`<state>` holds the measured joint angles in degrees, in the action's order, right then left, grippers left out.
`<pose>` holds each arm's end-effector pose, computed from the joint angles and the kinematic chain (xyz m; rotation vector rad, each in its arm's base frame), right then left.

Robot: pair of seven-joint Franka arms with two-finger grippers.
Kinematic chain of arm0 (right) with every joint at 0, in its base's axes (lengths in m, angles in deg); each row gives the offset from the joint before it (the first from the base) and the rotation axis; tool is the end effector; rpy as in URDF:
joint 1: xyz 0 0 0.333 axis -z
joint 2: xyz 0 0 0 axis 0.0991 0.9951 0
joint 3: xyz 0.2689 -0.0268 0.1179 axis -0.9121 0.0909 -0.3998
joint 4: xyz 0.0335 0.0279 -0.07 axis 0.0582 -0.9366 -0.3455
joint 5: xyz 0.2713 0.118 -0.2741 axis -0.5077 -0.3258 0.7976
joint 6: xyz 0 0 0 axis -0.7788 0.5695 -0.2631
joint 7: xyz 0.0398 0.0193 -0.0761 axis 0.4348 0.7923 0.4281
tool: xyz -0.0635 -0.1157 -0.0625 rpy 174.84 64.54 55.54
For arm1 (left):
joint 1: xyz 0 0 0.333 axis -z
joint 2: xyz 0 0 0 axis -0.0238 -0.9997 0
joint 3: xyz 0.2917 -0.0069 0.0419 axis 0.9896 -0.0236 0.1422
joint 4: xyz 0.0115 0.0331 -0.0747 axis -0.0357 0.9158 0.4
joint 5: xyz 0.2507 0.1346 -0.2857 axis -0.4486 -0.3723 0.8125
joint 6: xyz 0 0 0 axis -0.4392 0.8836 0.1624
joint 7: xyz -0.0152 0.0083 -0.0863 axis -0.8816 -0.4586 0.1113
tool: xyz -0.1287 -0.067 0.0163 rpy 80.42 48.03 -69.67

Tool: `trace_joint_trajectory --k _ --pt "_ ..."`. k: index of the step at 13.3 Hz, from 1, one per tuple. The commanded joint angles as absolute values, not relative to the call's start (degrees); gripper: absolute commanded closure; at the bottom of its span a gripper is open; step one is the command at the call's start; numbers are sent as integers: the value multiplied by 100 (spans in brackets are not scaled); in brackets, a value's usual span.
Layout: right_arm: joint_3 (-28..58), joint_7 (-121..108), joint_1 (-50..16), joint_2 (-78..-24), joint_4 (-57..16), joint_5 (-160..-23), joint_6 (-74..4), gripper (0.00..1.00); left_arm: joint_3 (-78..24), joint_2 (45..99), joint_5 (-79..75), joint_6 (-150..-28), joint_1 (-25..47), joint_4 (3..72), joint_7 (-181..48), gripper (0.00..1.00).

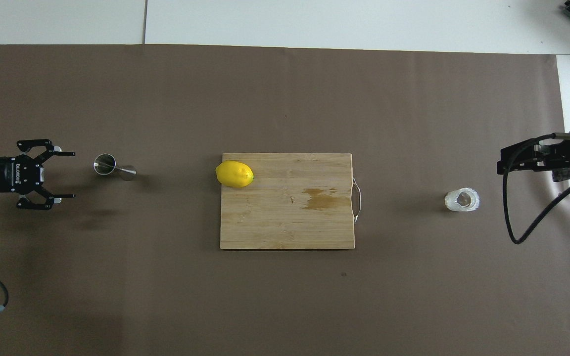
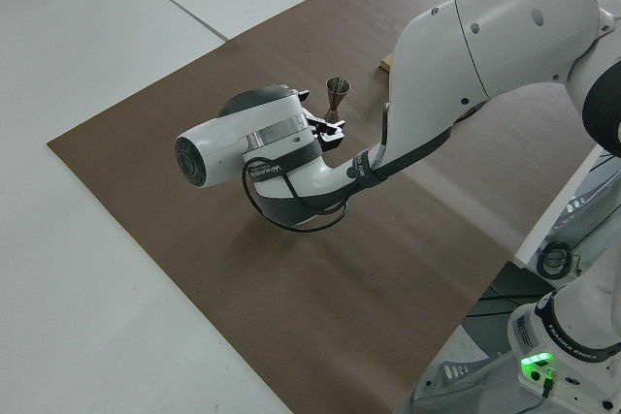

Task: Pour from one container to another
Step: 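Reach the open left gripper toward the small steel cup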

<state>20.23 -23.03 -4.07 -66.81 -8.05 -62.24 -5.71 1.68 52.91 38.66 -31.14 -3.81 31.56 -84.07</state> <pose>0.5563 0.0067 0.5525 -3.1119 0.2242 0.0921 0.5709 0.1225 0.2545 1.5710 1.3750 -0.9129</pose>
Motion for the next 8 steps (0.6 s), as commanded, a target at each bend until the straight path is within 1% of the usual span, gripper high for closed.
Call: trace_joint_trajectory --k 1,3,8 --pt "1960 -2397 -349 -6784 -921 -6248 -605 0 306 5028 4263 -3111 -67 2997 -8753 0" --pt "1960 -2397 -349 -6793 -921 -6248 -605 0 289 4948 4474 -3260 109 3024 -8921 0" --pt "1960 -2397 -349 -6792 -921 -6248 -605 0 254 4930 4510 -3279 127 3015 -9141 0"
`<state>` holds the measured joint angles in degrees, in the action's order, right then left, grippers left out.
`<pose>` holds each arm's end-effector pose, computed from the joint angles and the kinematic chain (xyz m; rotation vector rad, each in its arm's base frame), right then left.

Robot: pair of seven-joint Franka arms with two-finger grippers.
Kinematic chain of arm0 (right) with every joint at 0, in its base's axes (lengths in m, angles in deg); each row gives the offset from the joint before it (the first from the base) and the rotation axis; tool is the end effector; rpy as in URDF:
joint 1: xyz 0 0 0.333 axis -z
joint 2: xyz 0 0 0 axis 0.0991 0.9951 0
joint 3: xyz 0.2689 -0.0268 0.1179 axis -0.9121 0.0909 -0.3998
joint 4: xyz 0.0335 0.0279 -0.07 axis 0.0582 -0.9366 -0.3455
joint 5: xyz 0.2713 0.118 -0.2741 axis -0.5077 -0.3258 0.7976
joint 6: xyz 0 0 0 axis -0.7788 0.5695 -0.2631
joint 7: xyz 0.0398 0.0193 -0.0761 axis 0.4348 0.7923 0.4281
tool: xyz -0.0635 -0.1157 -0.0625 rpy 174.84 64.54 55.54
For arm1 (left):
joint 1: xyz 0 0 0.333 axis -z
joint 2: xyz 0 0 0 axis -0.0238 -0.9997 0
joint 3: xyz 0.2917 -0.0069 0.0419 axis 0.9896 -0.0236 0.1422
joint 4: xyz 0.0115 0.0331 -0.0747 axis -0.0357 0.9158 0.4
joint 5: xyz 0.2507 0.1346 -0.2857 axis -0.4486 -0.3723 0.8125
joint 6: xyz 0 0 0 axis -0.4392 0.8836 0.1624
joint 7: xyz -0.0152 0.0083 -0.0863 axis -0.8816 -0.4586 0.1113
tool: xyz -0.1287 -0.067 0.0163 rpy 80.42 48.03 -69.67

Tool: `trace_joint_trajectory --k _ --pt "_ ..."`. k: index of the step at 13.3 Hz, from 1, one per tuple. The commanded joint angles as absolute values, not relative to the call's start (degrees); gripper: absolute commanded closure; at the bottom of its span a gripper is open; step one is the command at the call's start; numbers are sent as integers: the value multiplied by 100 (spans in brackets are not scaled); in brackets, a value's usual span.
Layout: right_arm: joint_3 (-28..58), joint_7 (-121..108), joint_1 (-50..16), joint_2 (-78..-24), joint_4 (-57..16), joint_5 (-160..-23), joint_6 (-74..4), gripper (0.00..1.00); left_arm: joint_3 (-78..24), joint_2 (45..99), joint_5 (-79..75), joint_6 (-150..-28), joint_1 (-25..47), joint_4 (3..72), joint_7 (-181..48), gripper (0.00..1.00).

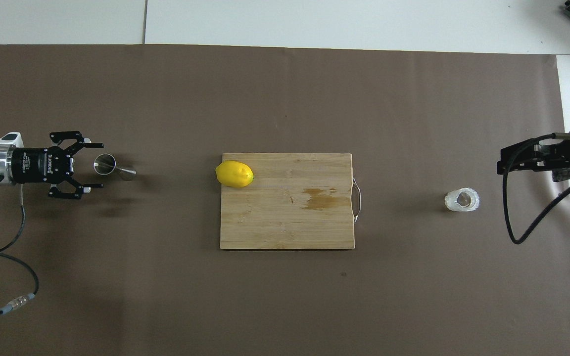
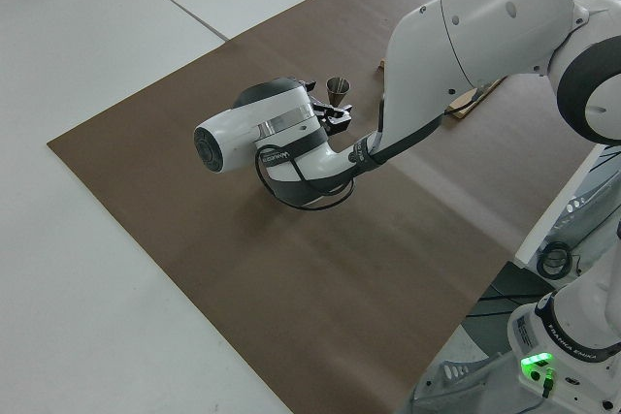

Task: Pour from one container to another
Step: 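Close the left gripper around the steel cup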

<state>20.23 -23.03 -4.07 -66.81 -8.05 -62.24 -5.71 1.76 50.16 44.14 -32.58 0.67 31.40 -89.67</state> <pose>0.5563 0.0067 0.5525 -3.1119 0.2242 0.0921 0.5890 0.0774 0.2352 1.4867 1.4324 -0.9954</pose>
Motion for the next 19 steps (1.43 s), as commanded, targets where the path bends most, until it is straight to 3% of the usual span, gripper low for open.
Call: trace_joint_trajectory --k 1,19 --pt "1960 -2397 -349 -6793 -921 -6248 -605 0 245 4930 4563 -3287 127 3015 -9176 0" --pt "1968 -2397 -349 -6793 -921 -6248 -605 0 174 4974 4528 -3235 242 3033 -9589 0"
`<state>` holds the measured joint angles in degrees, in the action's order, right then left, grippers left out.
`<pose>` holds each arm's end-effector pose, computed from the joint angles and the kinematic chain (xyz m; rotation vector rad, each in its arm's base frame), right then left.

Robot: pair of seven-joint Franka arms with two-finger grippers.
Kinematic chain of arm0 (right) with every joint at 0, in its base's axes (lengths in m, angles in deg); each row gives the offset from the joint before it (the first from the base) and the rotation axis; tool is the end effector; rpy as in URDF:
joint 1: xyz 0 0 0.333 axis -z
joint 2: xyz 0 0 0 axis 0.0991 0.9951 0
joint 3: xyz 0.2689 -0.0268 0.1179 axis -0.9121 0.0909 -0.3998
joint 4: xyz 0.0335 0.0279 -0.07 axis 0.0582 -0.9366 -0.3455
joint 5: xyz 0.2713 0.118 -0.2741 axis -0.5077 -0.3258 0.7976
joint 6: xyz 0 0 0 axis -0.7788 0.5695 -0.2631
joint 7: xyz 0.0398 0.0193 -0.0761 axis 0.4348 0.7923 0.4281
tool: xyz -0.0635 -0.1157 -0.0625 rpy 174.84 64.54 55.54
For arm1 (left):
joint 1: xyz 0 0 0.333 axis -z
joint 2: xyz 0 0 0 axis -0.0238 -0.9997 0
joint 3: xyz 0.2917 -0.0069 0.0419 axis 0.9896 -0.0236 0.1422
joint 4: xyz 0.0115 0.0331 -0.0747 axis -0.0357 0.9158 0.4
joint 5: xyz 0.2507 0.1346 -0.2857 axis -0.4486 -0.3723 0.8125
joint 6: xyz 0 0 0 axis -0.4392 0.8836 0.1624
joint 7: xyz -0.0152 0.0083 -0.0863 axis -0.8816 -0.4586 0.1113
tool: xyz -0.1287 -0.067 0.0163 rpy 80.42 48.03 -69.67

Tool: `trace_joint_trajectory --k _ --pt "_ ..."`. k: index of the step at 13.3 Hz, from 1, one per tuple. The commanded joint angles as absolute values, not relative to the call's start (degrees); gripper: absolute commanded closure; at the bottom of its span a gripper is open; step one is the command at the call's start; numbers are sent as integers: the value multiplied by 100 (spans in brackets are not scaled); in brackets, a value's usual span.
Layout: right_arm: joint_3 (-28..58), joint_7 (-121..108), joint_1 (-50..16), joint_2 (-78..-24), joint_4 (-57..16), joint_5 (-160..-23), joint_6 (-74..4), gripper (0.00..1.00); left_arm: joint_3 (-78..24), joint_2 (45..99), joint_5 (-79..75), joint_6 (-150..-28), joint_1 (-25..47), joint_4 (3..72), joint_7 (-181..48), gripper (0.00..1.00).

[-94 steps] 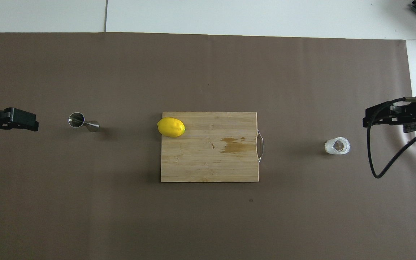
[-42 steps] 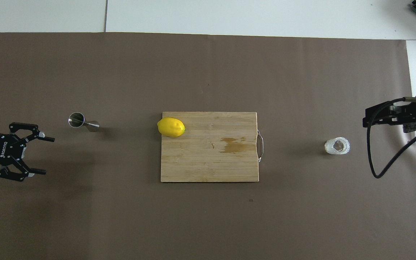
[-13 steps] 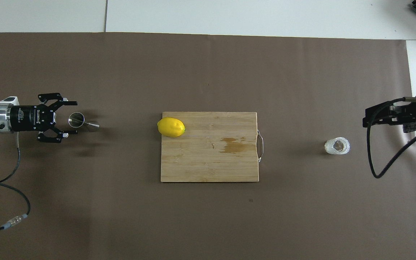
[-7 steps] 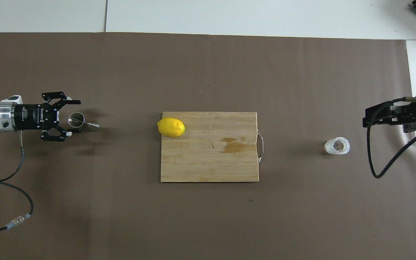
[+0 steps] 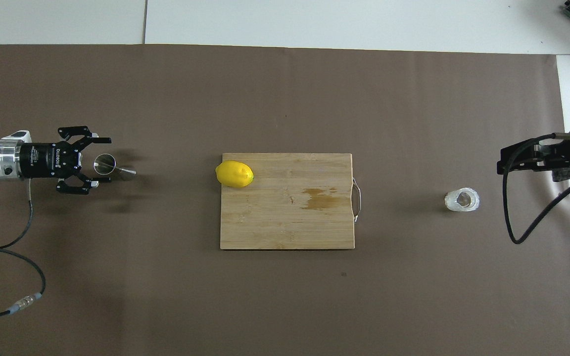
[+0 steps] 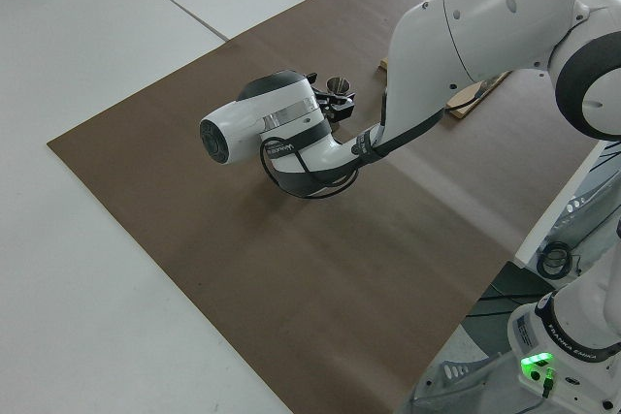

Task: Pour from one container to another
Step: 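Close the left gripper around the steel cup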

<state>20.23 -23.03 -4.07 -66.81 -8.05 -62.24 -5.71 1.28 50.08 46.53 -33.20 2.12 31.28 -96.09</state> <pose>0.5563 0.0067 0.5525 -3.1119 0.2242 0.0921 0.5976 0.0577 0.2380 1.4089 1.5000 -1.0606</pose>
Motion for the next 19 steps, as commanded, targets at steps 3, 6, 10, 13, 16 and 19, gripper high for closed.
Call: trace_joint_trajectory --k 3,6,10,13,16,19 --pt "1960 -2397 -349 -6792 -921 -6248 -605 0 174 4983 4458 -3182 215 3033 -9580 0" --pt "1960 -2397 -349 -6793 -921 -6248 -605 0 165 4992 4458 -3138 215 3033 -9572 10" --pt "1960 -2397 -349 -6793 -921 -6248 -605 0 165 5001 4458 -3059 224 3041 -9571 11" --pt "1960 -2397 -349 -6793 -921 -6248 -605 0 174 5001 4423 -3015 215 3041 -9580 12" --pt "1960 -2397 -349 -6793 -921 -6248 -605 0 174 5001 4326 -2989 198 3033 -9580 12" --pt "1960 -2397 -349 -6793 -921 -6248 -605 0 174 5001 4264 -2980 198 3033 -9580 21"
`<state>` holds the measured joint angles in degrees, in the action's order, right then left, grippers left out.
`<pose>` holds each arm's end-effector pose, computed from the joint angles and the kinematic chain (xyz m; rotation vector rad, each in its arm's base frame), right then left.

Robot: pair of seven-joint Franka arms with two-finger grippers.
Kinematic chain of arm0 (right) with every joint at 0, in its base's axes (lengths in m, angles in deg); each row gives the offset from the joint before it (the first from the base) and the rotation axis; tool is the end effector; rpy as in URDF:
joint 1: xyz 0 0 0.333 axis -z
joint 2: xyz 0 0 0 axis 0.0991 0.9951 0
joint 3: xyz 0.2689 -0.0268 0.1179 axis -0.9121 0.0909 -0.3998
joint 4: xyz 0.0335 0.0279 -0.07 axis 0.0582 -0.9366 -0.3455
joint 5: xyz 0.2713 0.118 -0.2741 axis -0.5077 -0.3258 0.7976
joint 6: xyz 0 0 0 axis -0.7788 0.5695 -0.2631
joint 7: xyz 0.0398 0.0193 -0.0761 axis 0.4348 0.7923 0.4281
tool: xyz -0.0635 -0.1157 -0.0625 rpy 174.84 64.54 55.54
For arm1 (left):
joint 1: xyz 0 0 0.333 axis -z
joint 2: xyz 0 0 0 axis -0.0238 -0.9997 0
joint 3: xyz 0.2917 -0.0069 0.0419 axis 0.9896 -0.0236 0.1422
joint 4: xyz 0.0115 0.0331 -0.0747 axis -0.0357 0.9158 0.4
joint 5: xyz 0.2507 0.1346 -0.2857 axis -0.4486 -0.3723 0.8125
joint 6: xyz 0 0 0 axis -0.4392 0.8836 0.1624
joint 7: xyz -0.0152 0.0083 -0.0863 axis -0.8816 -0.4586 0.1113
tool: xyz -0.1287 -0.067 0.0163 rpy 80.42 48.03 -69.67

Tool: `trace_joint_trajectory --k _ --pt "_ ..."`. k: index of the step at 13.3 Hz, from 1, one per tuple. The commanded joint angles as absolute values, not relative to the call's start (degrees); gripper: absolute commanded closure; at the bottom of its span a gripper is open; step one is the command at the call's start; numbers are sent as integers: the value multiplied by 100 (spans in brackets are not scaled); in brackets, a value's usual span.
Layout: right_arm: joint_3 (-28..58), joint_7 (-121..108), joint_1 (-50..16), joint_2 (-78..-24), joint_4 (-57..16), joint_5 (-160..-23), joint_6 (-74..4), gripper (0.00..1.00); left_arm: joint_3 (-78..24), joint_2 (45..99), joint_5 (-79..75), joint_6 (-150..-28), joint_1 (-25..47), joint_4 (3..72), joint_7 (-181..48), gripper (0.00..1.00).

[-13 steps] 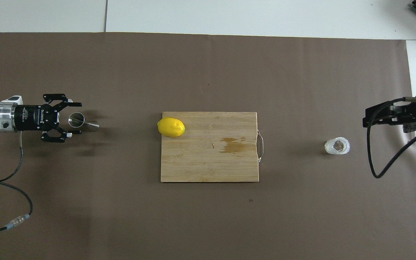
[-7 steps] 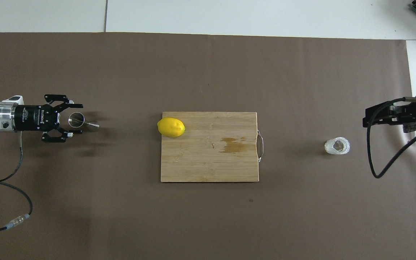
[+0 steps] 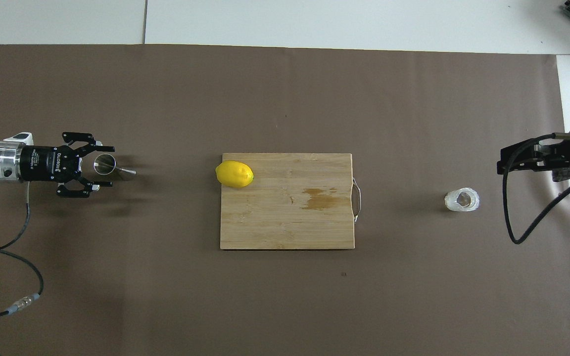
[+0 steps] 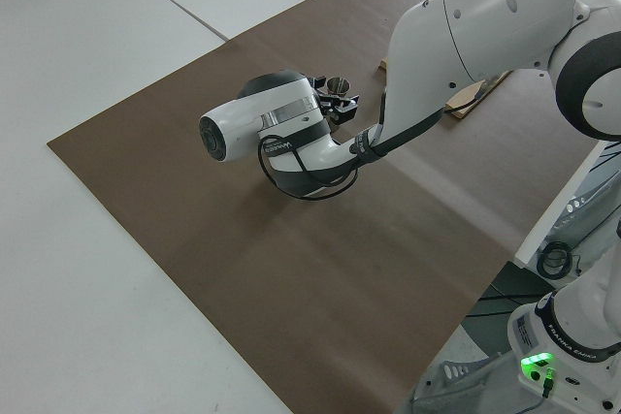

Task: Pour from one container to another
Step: 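Close the left gripper around the steel cup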

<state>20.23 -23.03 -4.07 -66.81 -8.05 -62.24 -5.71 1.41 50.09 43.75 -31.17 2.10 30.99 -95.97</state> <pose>0.5563 0.0067 0.5525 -3.1119 0.2242 0.0921 0.5898 0.0568 0.2378 1.4552 1.4898 -1.1047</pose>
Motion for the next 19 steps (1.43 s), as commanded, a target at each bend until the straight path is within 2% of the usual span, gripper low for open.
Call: trace_joint_trajectory --k 1,2,7,9,13,15,18,19 --pt "1960 -2397 -349 -6793 -921 -6248 -605 0 174 5001 4264 -2971 198 3033 -9580 23" --pt "1960 -2397 -349 -6784 -921 -6248 -605 0 174 5001 4264 -2971 198 3033 -9580 27" --pt "1960 -2397 -349 -6793 -921 -6248 -605 0 174 5001 4264 -2971 215 3033 -9589 28" --pt "1968 -2397 -349 -6793 -921 -6248 -605 0 174 5001 4264 -2971 215 3033 -9607 32" --pt "1960 -2397 -349 -6793 -921 -6248 -605 0 165 5010 4273 -2953 206 3024 -9650 54" --pt "1960 -2397 -349 -6793 -921 -6248 -605 0 165 5010 4273 -2945 206 3024 -9668 58" --pt "1960 -2397 -340 -6793 -921 -6248 -605 0 165 5018 4290 -2883 198 3006 -9668 76" --pt "1960 -2397 -349 -6793 -921 -6248 -605 0 165 5018 4299 -2866 206 3006 -9712 79"
